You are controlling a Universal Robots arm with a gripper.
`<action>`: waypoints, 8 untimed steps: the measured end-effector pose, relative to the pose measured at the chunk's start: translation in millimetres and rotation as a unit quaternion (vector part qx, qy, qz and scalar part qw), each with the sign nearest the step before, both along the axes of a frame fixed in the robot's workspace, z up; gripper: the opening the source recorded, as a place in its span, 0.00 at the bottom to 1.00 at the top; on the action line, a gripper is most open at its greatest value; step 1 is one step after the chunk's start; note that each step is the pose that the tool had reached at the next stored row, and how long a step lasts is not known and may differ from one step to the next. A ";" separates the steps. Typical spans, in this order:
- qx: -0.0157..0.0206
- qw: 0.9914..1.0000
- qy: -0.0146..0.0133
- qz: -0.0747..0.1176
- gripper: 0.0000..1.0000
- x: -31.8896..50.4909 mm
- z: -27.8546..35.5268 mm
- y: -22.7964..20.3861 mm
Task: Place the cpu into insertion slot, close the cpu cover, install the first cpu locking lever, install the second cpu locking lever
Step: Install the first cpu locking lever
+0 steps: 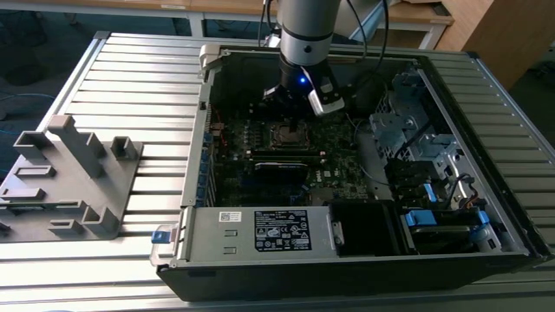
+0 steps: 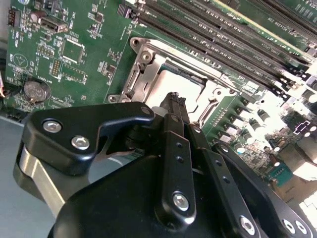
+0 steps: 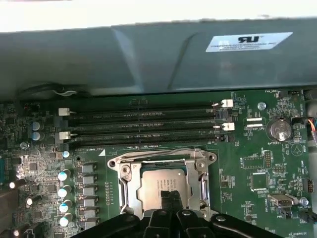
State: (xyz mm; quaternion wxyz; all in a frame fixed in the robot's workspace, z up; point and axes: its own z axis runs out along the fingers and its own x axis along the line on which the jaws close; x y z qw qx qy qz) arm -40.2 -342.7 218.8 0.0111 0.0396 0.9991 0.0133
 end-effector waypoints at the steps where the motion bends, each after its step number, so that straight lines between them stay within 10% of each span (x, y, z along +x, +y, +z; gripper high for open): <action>1: 0.000 1.000 0.000 -0.001 0.10 0.0 0.0 -0.1; 8: 0.000 1.000 0.000 -0.001 0.10 0.0 1.3 -0.2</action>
